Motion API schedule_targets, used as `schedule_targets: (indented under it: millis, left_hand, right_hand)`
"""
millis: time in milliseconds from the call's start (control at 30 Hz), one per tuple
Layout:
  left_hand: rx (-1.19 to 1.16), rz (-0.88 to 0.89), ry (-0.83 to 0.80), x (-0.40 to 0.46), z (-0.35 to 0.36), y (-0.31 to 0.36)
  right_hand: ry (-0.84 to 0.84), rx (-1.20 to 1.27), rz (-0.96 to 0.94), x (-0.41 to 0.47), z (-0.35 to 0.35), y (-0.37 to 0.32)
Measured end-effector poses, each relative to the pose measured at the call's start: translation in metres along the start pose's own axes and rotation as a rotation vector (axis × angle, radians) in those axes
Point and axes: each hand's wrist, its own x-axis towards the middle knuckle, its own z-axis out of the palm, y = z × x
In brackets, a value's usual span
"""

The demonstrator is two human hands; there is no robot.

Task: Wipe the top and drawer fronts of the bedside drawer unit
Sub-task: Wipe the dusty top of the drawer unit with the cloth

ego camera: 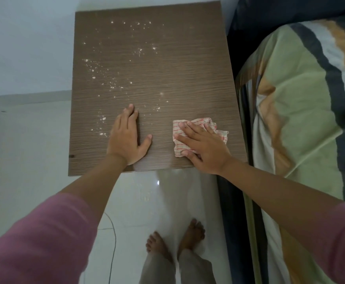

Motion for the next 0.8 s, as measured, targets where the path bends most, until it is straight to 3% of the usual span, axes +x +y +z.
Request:
schedule_targets:
  millis: [133,333,533,667,800]
  left_hand:
    - [0.078,0.021,-0.054,0.001,0.001,0.000]
    - [0.209,-0.038,-0.262,0.002,-0.014,0.010]
    - [0.071,-0.080,-0.291,-0.033,-0.041,0.024]
    - [0.027,-0.024,-0.265,-0.023,-0.054,0.012]
    - [0.009,-0.001,-0.227,0.030,-0.061,-0.005]
  right_hand:
    - [-0.036,0.016,0.055,-0.012,0.001,-0.014]
    - [-0.295,0.036,0.152,-0.038,-0.012,-0.041]
    - [-0.477,0.136,0.186,-0.035,-0.062,-0.062]
    - [-0.336,0.057,0.218,0.006,-0.094,-0.049]
    - [-0.199,0.149,0.274,0.072,-0.113,-0.021]
